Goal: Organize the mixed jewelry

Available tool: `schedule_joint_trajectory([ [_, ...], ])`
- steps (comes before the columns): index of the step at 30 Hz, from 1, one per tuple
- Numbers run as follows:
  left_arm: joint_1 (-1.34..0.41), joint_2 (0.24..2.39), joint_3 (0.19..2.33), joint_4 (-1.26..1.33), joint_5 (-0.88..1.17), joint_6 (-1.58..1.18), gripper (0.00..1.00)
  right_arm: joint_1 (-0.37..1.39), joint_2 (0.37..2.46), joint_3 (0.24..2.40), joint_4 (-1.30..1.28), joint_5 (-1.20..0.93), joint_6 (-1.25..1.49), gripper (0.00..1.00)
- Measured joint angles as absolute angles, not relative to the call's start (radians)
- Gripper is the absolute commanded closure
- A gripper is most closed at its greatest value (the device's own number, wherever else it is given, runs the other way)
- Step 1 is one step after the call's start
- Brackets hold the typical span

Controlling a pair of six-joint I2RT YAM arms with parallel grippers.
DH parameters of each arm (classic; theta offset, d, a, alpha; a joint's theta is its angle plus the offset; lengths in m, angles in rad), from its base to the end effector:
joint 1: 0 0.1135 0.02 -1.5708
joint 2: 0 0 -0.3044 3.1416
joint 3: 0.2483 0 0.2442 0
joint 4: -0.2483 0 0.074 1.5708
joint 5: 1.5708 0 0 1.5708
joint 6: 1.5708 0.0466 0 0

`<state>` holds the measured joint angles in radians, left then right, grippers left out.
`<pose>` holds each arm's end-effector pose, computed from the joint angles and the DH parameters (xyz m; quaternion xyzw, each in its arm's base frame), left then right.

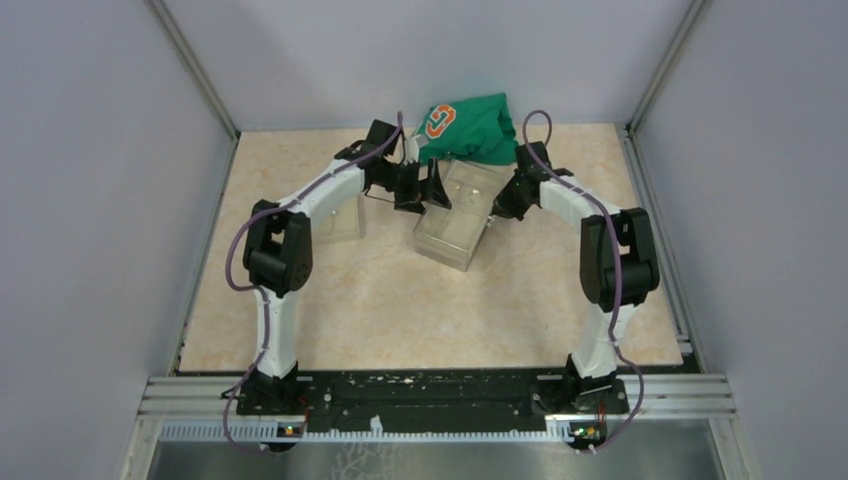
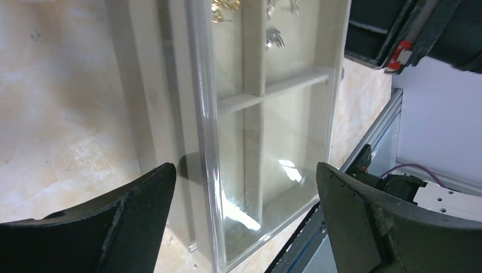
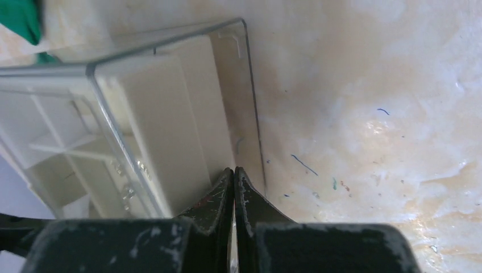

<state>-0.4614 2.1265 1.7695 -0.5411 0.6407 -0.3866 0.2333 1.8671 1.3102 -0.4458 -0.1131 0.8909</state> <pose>0.4288 -0.2443 0.2585 0.1374 0.8914 -0.3998 0.1632 0.3940 0.0990 0.2291 0.2945 0.9122 0.1950 0.2078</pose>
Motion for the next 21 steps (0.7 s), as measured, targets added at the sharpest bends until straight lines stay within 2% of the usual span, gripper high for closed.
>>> schedule_joint_trajectory([
  [6,-0.479,2.128,1.789,-0.576,0.617,-0.383,0.01,0.223,1.850,1.335,-0.448,-0.101,0.873,1.00],
  [12,-0.476,2.092,1.850,-0.635,0.495,-0.345,0.01,0.159,1.619,1.173,-0.485,-0.043,0.829,0.75],
  [16,-0.406,1.975,1.822,-0.663,0.398,-0.326,0.01,0.108,1.417,1.082,-0.525,0.029,0.768,0.70],
  [21,-0.231,1.824,1.728,-0.704,0.231,-0.323,0.02,0.110,1.227,0.986,-0.569,0.055,0.721,0.68],
])
